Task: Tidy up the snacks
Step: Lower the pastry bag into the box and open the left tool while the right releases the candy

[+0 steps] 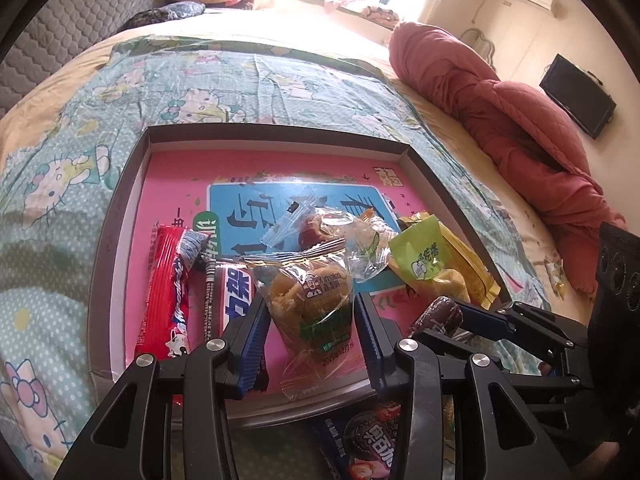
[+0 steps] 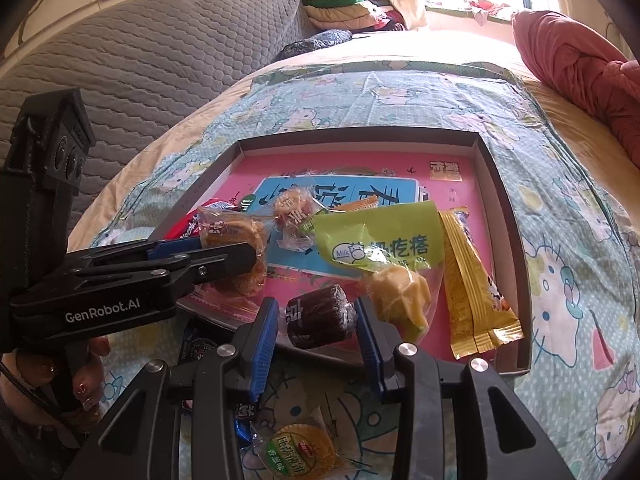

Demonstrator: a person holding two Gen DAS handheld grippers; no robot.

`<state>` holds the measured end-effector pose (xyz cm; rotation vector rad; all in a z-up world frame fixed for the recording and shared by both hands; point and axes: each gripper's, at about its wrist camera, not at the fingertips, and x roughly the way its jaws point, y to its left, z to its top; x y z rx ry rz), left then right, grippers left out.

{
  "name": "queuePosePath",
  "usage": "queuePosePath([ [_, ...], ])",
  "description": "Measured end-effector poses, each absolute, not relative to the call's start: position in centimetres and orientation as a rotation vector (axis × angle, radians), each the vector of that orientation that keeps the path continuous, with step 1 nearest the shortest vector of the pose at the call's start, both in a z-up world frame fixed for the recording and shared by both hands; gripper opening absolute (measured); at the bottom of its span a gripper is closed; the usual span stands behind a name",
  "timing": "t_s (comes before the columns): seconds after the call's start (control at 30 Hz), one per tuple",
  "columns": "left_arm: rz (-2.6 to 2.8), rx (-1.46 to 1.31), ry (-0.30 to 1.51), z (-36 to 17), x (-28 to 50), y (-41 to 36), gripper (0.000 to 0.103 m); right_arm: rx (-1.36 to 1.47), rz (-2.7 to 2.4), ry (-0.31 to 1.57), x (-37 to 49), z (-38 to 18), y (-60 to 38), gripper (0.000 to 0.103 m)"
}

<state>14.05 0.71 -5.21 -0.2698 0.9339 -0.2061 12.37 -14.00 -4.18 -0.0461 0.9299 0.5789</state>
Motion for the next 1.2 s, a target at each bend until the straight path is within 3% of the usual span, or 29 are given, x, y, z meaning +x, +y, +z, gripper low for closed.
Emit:
queuePosePath([
  [1.03, -0.199, -0.285, 0.949, -4.67, 13.73, 1.17, 0.045, -0.041, 0.570, 0.927, 12.13, -3.50, -14.21, 0.040],
  [1.2, -0.199, -0.286, 0.949, -4.48, 13.65, 1.31, 0.050, -0.039, 0.572, 0.924, 12.14, -3.36, -14.23, 0.040],
])
